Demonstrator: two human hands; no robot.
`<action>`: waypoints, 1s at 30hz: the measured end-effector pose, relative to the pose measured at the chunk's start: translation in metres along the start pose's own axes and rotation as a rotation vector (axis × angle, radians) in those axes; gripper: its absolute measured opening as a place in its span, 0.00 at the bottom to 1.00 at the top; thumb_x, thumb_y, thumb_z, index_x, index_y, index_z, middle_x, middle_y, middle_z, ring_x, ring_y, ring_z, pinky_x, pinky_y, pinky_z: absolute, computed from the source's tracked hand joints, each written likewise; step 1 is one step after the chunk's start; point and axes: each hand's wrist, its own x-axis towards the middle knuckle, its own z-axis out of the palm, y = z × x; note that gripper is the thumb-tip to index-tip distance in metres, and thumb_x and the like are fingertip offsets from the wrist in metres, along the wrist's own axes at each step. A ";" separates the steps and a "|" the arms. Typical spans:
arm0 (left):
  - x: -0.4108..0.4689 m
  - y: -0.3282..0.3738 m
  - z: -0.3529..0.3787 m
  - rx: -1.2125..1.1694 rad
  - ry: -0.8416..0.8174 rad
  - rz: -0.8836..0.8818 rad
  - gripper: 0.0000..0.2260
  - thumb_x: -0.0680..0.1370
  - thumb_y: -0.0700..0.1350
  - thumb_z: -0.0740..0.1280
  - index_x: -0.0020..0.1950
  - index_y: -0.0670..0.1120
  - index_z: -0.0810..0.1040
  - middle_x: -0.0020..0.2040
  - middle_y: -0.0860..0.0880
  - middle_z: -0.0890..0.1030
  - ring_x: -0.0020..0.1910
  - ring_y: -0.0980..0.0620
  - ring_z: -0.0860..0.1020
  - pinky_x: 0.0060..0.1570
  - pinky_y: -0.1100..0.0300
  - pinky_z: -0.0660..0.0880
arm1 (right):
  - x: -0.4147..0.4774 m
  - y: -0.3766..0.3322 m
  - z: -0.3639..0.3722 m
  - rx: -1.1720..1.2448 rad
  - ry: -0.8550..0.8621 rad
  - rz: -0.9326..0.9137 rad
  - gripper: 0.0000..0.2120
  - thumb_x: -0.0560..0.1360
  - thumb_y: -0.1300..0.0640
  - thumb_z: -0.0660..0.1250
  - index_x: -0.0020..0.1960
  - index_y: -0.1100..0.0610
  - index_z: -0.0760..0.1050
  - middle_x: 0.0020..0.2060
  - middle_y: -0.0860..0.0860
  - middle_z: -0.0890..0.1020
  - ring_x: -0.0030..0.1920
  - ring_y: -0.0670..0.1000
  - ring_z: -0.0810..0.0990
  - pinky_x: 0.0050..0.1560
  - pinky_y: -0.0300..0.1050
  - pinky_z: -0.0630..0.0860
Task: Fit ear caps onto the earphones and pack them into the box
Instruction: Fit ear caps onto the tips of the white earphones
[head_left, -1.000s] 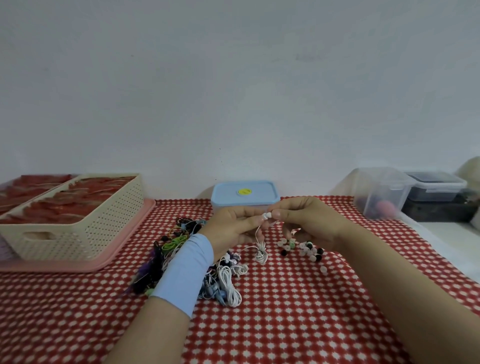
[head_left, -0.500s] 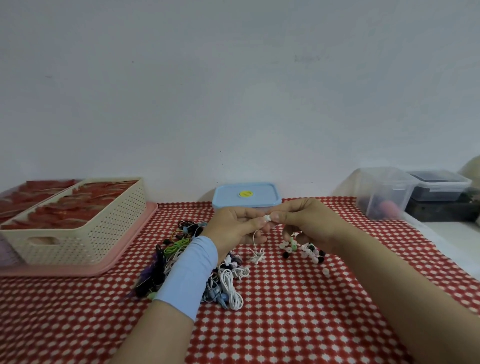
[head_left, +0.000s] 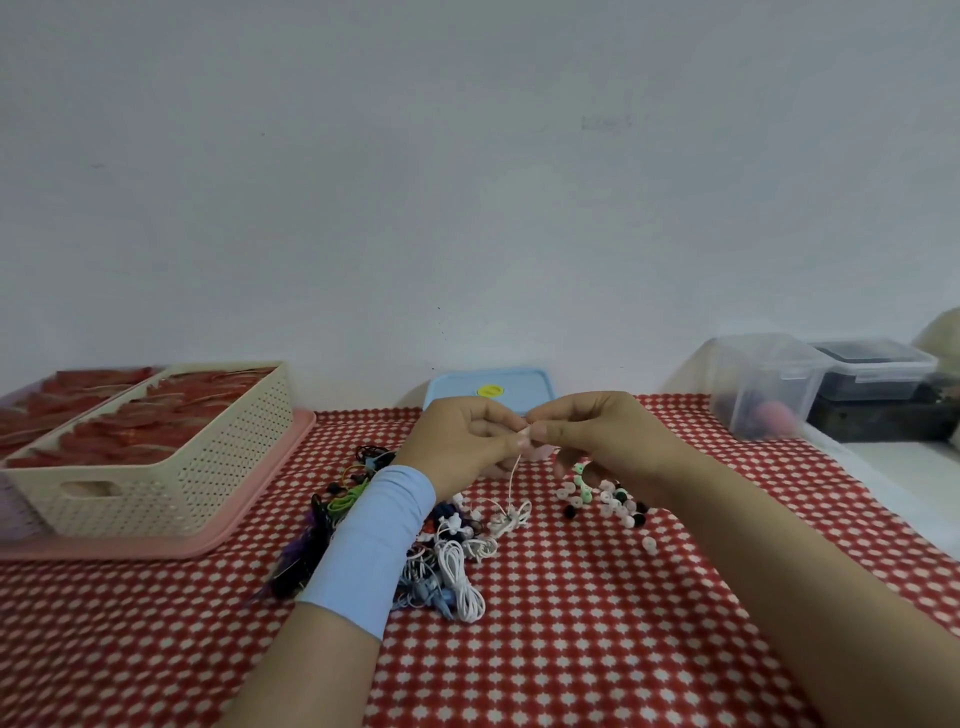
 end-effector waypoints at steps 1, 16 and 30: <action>0.000 0.001 0.000 0.002 -0.001 0.004 0.05 0.74 0.39 0.74 0.49 0.44 0.82 0.42 0.46 0.86 0.41 0.50 0.85 0.40 0.60 0.82 | 0.000 0.000 -0.001 0.003 -0.006 -0.002 0.06 0.74 0.57 0.76 0.50 0.55 0.87 0.44 0.55 0.88 0.32 0.48 0.80 0.26 0.38 0.69; -0.002 -0.001 -0.009 0.760 -0.402 -0.166 0.12 0.76 0.50 0.71 0.59 0.54 0.83 0.55 0.58 0.81 0.51 0.59 0.78 0.57 0.62 0.72 | 0.005 0.008 -0.011 -0.375 0.031 0.040 0.04 0.74 0.55 0.77 0.45 0.56 0.85 0.38 0.51 0.87 0.31 0.48 0.82 0.28 0.38 0.73; 0.005 -0.014 -0.004 0.930 -0.413 -0.095 0.07 0.75 0.42 0.72 0.50 0.50 0.87 0.49 0.55 0.85 0.48 0.55 0.82 0.52 0.61 0.78 | 0.008 0.004 -0.045 -0.873 -0.090 0.076 0.03 0.77 0.51 0.73 0.47 0.46 0.86 0.42 0.39 0.85 0.44 0.40 0.83 0.57 0.45 0.81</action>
